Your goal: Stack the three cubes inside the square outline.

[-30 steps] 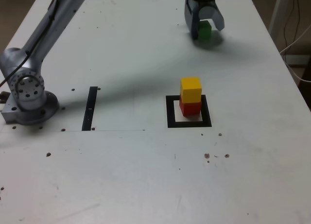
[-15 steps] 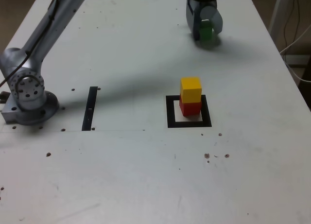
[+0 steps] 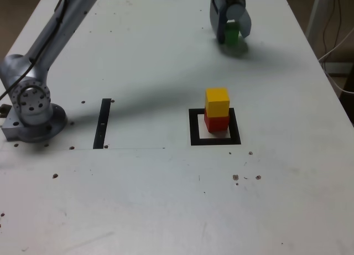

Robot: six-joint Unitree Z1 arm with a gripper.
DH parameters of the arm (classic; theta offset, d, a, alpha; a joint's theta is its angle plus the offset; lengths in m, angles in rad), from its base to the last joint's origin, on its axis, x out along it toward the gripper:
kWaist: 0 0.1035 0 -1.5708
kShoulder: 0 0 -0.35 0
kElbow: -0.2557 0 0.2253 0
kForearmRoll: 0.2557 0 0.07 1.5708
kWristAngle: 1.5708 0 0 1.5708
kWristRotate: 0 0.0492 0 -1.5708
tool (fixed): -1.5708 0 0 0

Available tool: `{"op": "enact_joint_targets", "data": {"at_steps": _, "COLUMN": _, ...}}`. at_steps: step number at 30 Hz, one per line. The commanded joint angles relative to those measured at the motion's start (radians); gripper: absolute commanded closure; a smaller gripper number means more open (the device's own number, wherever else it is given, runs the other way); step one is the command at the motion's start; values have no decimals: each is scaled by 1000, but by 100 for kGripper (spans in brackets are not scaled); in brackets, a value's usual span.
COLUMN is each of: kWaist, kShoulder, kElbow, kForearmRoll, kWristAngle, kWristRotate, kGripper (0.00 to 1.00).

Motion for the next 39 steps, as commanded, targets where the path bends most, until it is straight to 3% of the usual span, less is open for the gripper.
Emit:
{"op": "enact_joint_targets", "data": {"at_steps": 1, "kWaist": -22, "kShoulder": -16, "kElbow": -33, "kForearmRoll": 40, "kWristAngle": 6, "kWristRotate": -1, "kGripper": 88}}
{"op": "enact_joint_targets", "data": {"at_steps": 12, "kWaist": -114, "kShoulder": -213, "kElbow": -39, "kForearmRoll": 229, "kWristAngle": 6, "kWristRotate": 0, "kGripper": 88}}
{"op": "enact_joint_targets", "data": {"at_steps": 17, "kWaist": -204, "kShoulder": -346, "kElbow": 64, "kForearmRoll": 274, "kWristAngle": 37, "kWristRotate": -22, "kGripper": 87}}
{"op": "enact_joint_targets", "data": {"at_steps": 21, "kWaist": -284, "kShoulder": -427, "kElbow": 192, "kForearmRoll": 266, "kWristAngle": 45, "kWristRotate": -57, "kGripper": 87}}
{"op": "enact_joint_targets", "data": {"at_steps": 26, "kWaist": -428, "kShoulder": -521, "kElbow": 407, "kForearmRoll": 214, "kWristAngle": 29, "kWristRotate": -148, "kGripper": 84}}
{"op": "enact_joint_targets", "data": {"at_steps": 34, "kWaist": -587, "kShoulder": -598, "kElbow": 583, "kForearmRoll": 104, "kWristAngle": -46, "kWristRotate": -287, "kGripper": 84}}
{"op": "enact_joint_targets", "data": {"at_steps": 39, "kWaist": -625, "kShoulder": -619, "kElbow": 609, "kForearmRoll": 72, "kWristAngle": -66, "kWristRotate": -345, "kGripper": 84}}
